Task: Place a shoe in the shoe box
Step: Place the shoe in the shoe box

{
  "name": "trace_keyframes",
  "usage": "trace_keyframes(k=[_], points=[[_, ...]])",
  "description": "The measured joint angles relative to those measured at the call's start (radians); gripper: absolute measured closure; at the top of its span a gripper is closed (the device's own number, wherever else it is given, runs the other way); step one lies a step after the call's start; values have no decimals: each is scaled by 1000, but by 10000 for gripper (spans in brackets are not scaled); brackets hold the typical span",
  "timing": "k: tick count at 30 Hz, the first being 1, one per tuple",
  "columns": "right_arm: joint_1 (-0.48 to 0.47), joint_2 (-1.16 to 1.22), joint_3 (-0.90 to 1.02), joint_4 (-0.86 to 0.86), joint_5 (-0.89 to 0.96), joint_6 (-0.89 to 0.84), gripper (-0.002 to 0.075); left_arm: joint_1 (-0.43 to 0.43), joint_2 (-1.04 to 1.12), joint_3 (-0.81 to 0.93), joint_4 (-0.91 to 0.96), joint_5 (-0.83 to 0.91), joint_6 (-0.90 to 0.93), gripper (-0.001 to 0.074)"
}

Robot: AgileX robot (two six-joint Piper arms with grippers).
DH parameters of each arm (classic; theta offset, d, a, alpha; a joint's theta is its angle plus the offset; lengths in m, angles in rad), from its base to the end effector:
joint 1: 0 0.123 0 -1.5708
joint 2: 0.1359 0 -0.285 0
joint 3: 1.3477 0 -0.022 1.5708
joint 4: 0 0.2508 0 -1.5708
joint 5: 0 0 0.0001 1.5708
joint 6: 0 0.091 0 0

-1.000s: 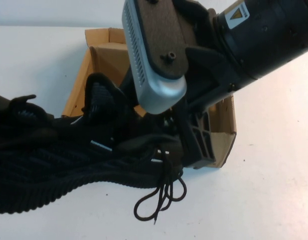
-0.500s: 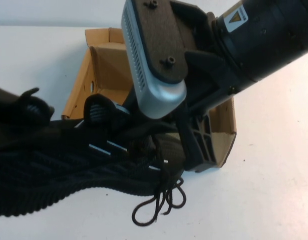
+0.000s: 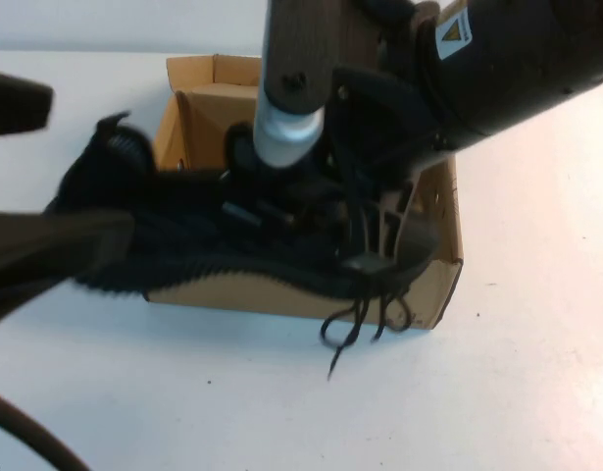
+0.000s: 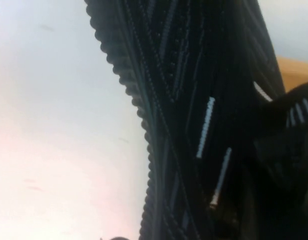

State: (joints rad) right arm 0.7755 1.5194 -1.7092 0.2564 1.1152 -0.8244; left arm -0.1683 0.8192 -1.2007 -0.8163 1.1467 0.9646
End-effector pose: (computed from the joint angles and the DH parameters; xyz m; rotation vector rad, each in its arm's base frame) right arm 0.2135 0.2384 0.4316 -1.6933 1.6857 0.3060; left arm 0.0966 -0.0777 0.4548 1.0835 1.6642 -0.5088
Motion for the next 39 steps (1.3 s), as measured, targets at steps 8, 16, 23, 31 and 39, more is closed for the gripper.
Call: trace_keyframes(k=[8,16,23,31,39], points=[[0,24,0,-276,-162,129,711,0,-46,-2,196,-34,-218,77],[-10,126,0,-458,-292,125,711,0,-46,-2,344,41,-384,329],[-81,265,-43,-490,-378,105,711,0,-46,-2,379,65,-400,666],[-127,405,-139,-462,-391,103,711,0,-46,-2,382,71,-419,720],[-129,499,-141,-448,-462,103,711,0,-46,-2,382,73,-426,723]])
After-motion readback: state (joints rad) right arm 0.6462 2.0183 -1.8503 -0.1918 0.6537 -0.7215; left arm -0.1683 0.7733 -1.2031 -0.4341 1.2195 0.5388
